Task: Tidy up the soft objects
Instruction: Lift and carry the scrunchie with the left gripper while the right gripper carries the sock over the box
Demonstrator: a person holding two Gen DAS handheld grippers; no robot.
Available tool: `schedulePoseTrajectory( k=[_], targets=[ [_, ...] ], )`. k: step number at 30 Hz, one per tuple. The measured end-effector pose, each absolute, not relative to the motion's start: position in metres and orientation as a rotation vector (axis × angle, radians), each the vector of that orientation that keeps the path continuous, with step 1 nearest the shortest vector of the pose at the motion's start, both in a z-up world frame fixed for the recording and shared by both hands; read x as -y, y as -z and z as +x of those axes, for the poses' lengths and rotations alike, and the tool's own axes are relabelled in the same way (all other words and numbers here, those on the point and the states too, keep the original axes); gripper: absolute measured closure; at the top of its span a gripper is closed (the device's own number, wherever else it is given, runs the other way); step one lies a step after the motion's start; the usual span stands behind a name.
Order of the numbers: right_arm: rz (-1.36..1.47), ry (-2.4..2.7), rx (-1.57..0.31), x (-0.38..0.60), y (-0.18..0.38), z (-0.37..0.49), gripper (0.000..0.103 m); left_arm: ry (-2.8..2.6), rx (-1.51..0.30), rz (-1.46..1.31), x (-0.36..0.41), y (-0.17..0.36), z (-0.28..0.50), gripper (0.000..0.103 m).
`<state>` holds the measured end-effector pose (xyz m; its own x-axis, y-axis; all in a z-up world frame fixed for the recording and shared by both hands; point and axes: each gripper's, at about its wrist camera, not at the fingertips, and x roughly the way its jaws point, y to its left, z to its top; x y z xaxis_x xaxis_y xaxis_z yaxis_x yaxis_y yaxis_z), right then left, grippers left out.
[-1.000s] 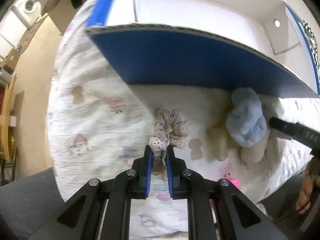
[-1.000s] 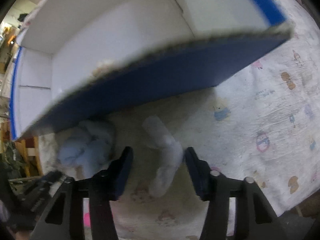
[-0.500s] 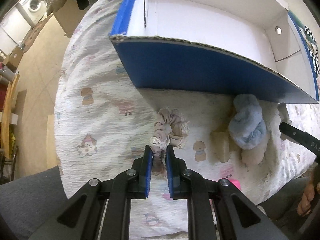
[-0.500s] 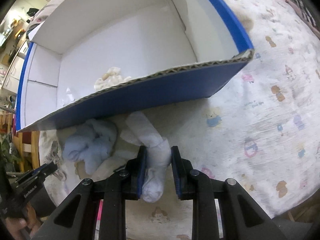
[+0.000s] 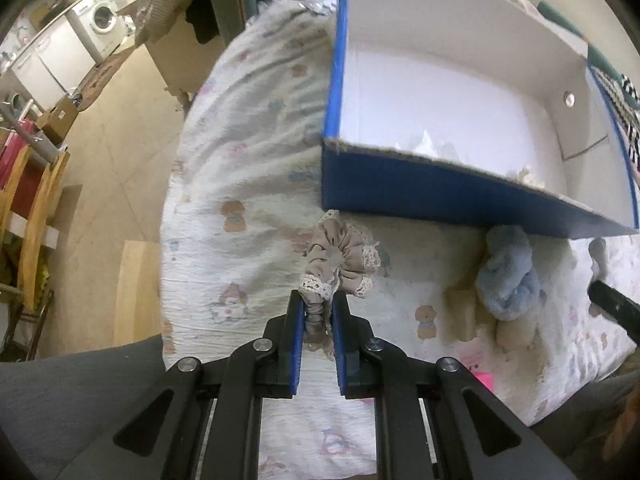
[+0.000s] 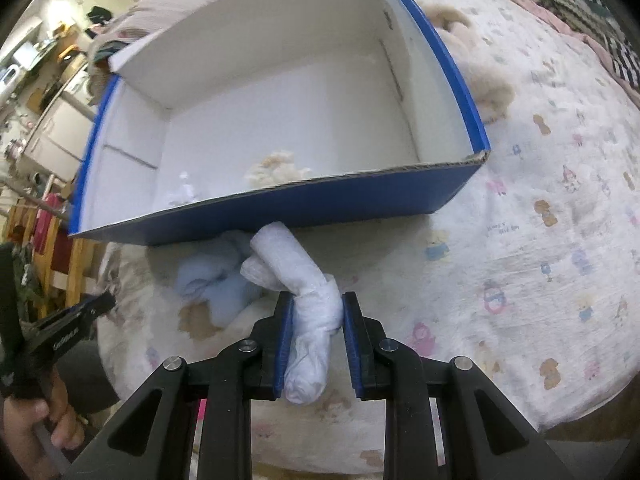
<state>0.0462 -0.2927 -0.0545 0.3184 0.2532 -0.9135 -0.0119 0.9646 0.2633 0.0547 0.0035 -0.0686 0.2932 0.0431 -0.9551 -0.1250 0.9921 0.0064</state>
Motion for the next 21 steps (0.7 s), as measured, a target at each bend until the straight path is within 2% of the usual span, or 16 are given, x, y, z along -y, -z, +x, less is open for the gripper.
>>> schedulePoseTrajectory(
  k=[12,21],
  targets=[
    [0.188,-0.269,-1.042,0.278,-0.014,0.021,0.077,-0.129,-1.088,-0.122,-0.001,-0.017,0.02,0.091],
    [0.188,-0.294,-0.988,0.268,-0.03,0.035,0.077,-0.109,-1.018,-0.084,0.006,-0.043,0.038,0.091]
  ],
)
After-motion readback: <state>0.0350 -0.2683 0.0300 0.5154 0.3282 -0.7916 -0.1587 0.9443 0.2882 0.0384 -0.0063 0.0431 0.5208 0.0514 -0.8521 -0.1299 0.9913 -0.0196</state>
